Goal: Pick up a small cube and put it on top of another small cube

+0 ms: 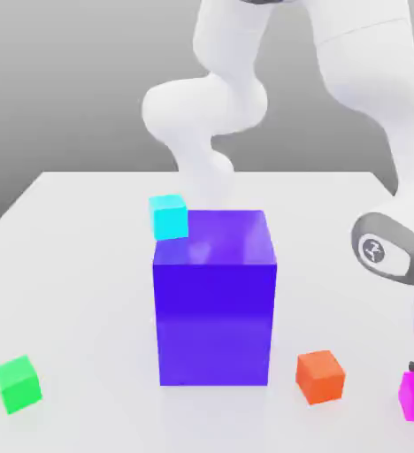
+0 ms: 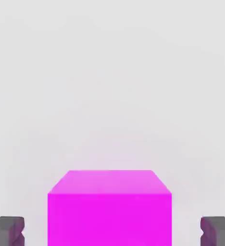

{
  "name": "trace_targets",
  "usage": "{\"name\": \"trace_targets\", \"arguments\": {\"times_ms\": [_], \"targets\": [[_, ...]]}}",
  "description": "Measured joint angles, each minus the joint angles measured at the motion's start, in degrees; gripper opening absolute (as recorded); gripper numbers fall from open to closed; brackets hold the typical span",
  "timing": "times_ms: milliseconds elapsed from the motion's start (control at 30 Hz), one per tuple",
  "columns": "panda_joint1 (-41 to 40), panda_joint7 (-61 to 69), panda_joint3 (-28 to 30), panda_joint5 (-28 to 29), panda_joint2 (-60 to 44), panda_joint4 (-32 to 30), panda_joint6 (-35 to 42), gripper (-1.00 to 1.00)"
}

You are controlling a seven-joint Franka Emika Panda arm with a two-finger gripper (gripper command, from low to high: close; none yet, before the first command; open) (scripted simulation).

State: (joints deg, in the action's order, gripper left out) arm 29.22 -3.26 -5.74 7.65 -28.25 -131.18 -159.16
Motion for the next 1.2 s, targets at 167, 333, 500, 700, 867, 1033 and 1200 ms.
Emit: {"name": "trace_targets", "arguments": {"times_ms": [167,333,500,700,867,1033,1200], "targets": [[-0.2,0.1,-0.2,-0.1,0.9,-0.2,0.7,-1.00],[-3.7,1.7,0.1,-2.9,8.8,-2.2,6.6,-1.00],[-11.8,2.1,6.4,-5.7,11.8,-4.1,7.7,-1.00],[-20.7,2.6,14.2,-8.8,15.0,-6.6,8.6,-1.00],[-28.3,2.7,21.2,-11.3,17.8,-8.9,9.3,-1.00],[-37.9,5.5,27.2,-17.4,15.5,-9.1,7.3,-1.00],[-42.3,8.9,25.1,-22.6,9.9,-8.3,3.1,1.00]]}}
